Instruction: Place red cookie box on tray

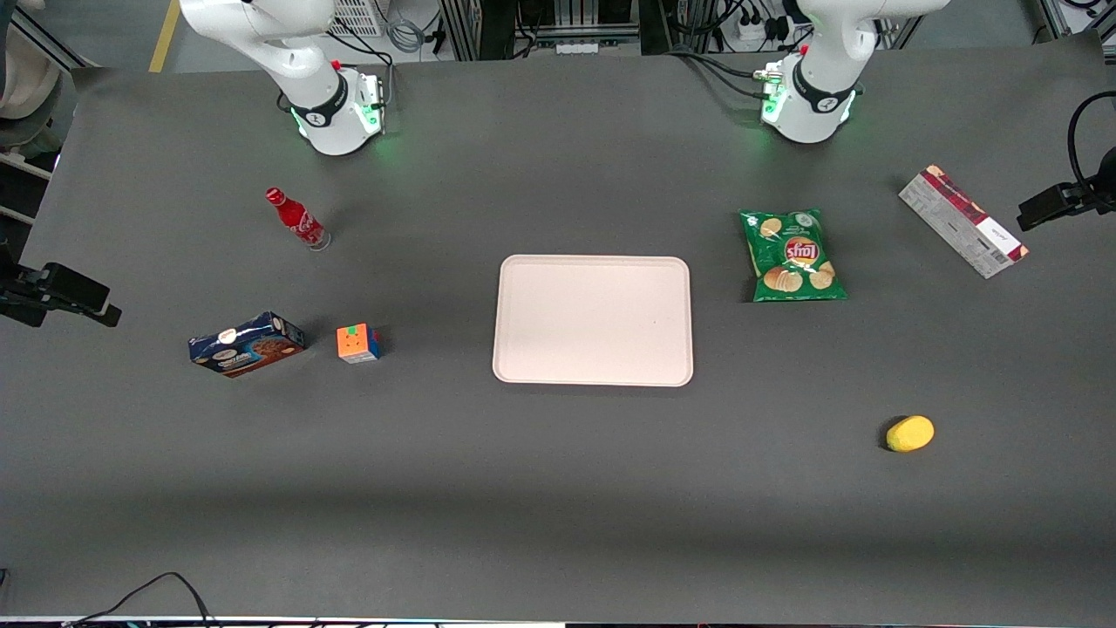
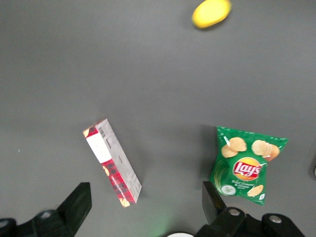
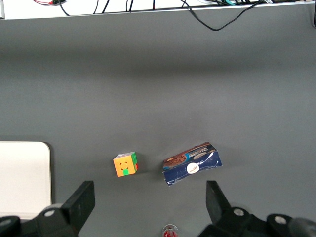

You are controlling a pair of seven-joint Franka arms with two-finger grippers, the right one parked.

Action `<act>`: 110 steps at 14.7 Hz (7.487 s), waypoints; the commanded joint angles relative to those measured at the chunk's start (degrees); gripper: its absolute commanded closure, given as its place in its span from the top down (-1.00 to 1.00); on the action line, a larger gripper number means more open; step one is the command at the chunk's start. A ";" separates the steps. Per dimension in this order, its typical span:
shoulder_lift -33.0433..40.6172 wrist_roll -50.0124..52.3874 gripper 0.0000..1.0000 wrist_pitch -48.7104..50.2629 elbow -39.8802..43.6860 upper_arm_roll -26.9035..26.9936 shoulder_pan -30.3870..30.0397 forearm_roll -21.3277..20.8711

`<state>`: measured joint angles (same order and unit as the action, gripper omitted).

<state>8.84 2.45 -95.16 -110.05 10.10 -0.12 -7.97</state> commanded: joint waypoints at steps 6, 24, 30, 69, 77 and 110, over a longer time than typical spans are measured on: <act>0.13 -2.96 1.00 -17.74 -20.96 13.71 -0.84 0.76; -9.28 -8.51 1.00 -48.81 -40.33 22.33 -4.27 0.76; -10.86 -8.60 0.38 -52.14 -41.21 22.33 -4.27 0.76; -22.72 23.46 -1.00 -18.38 7.66 -30.74 3.02 7.45; -30.01 33.05 -1.00 -37.45 -0.06 -34.35 6.01 2.45; -30.20 15.95 1.00 -20.46 20.19 -21.02 6.98 -1.53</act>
<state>-21.84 27.44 -126.67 -99.06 -16.56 6.34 -11.46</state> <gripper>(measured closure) 0.000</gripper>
